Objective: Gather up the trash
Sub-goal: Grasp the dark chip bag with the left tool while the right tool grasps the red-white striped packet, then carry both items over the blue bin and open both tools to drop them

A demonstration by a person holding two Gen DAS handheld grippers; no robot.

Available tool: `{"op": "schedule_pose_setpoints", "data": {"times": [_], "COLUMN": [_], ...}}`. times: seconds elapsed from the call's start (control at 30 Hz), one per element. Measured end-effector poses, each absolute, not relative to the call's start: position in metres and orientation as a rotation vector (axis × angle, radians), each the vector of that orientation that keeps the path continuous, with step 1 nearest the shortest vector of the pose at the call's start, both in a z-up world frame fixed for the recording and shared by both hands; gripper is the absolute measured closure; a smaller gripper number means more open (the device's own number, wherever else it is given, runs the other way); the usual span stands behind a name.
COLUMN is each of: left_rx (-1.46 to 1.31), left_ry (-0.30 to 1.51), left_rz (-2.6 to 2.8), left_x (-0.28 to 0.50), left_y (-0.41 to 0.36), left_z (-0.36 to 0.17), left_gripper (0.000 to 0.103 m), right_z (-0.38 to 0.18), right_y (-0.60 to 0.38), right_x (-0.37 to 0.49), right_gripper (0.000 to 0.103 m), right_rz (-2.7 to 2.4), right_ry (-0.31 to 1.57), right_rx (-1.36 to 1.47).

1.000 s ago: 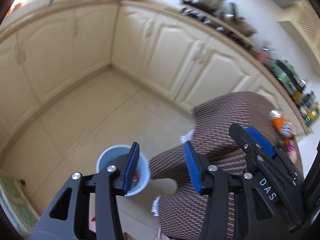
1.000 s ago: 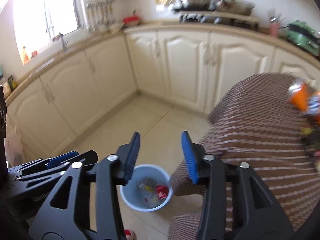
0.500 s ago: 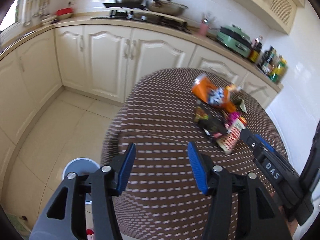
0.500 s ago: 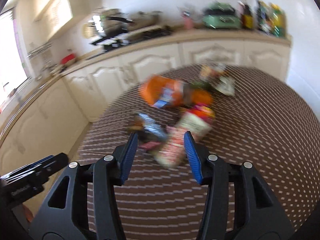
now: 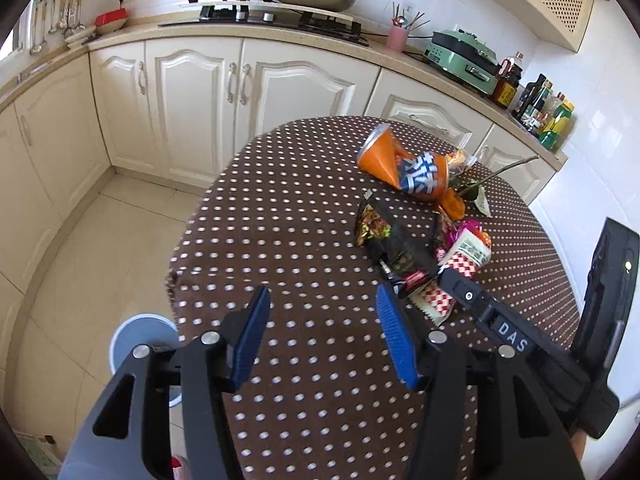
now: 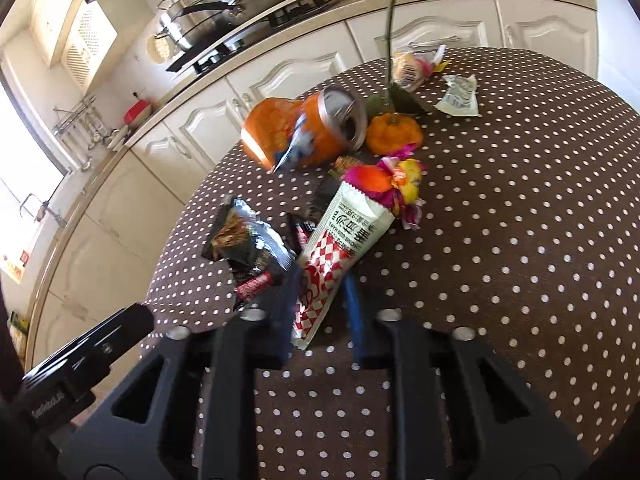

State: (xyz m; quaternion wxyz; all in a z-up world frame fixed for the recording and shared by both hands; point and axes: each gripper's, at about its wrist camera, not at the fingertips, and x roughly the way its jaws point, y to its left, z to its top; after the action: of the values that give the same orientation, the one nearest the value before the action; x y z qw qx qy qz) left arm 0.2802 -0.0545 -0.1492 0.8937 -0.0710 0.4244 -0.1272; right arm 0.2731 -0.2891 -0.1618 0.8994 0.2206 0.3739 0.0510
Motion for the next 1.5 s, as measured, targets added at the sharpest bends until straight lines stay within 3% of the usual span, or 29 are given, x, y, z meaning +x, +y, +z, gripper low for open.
{"op": "schedule_pose_setpoints", "data": {"times": [0.23, 0.67, 0.7, 0.73, 0.8, 1.17, 1.5], "left_rx": [-0.176, -0.146, -0.121, -0.108, -0.082, -0.251, -0.39], "left_ry": [0.902, 0.942, 0.937, 0.934, 0.923, 0.838, 0.801], "left_rz": [-0.308, -0.306, -0.299, -0.291, -0.262, -0.308, -0.223], "left_x": [0.297, 0.338, 0.34, 0.341, 0.343, 0.315, 0.273], "left_y": [-0.075, -0.12, -0.125, -0.127, -0.129, -0.064, 0.045], "left_z": [-0.159, -0.179, -0.18, -0.181, -0.183, -0.168, -0.162], "left_gripper": [0.047, 0.048, 0.052, 0.069, 0.084, 0.09, 0.09], "right_z": [-0.14, -0.136, -0.136, -0.136, -0.136, -0.116, -0.096], "right_y": [-0.302, -0.317, -0.318, -0.318, -0.317, -0.286, -0.19], "right_x": [0.257, 0.254, 0.255, 0.256, 0.257, 0.253, 0.248], "right_gripper": [0.094, 0.094, 0.094, 0.094, 0.094, 0.094, 0.094], "right_rz": [0.033, 0.043, 0.043, 0.043, 0.044, 0.086, 0.24], "right_ry": [0.652, 0.613, 0.613, 0.613, 0.616, 0.581, 0.572], "right_rx": [0.376, 0.373, 0.37, 0.371, 0.367, 0.321, 0.233]}}
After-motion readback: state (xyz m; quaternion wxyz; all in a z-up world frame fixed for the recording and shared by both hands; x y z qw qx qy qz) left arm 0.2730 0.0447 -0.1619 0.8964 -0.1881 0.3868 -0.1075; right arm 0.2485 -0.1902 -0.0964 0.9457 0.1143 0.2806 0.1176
